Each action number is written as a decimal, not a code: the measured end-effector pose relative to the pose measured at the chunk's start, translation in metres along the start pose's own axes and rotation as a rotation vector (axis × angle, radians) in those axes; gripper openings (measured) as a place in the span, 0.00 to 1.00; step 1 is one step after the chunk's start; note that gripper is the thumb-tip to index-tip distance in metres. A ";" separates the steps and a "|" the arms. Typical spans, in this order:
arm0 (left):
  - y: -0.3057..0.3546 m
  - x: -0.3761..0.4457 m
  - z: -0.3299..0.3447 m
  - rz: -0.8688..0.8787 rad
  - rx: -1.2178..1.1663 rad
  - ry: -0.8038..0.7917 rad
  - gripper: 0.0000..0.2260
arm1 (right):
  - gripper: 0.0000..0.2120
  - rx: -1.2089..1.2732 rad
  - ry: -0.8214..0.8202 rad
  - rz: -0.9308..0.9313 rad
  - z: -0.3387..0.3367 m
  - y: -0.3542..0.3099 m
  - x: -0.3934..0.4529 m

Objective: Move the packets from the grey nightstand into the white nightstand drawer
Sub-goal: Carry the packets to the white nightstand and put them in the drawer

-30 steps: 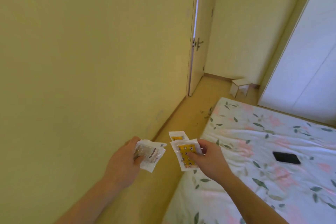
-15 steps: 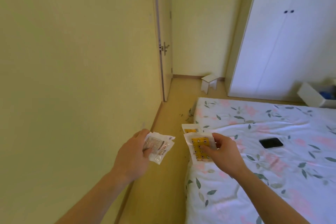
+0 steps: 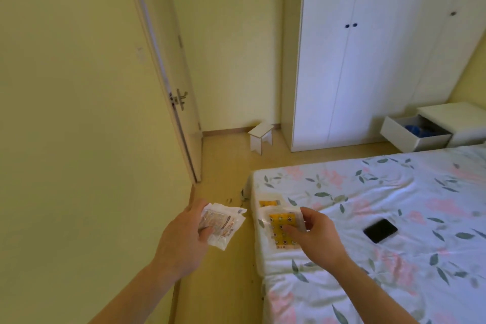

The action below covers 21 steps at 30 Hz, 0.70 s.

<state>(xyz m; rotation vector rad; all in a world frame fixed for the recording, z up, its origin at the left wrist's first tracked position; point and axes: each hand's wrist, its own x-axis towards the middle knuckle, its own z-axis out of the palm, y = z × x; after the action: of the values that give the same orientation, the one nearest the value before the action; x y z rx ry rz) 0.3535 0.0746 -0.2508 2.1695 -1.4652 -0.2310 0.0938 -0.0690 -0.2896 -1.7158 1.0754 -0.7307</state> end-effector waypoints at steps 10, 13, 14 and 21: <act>-0.039 0.229 0.009 0.157 -0.064 -0.048 0.23 | 0.02 -0.017 0.161 0.063 0.016 -0.026 0.167; -0.062 0.296 0.012 0.214 -0.058 -0.068 0.23 | 0.02 -0.030 0.216 0.087 0.033 -0.031 0.217; -0.070 0.318 0.010 0.241 -0.054 -0.080 0.23 | 0.02 -0.043 0.240 0.101 0.039 -0.032 0.234; -0.099 0.482 0.003 0.389 -0.047 -0.176 0.23 | 0.04 -0.085 0.483 0.229 0.055 -0.046 0.332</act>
<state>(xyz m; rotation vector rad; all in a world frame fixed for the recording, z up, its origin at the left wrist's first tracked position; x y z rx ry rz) 0.6278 -0.3331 -0.2358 1.8175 -1.9230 -0.3183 0.2994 -0.3387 -0.2665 -1.4850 1.6233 -0.9894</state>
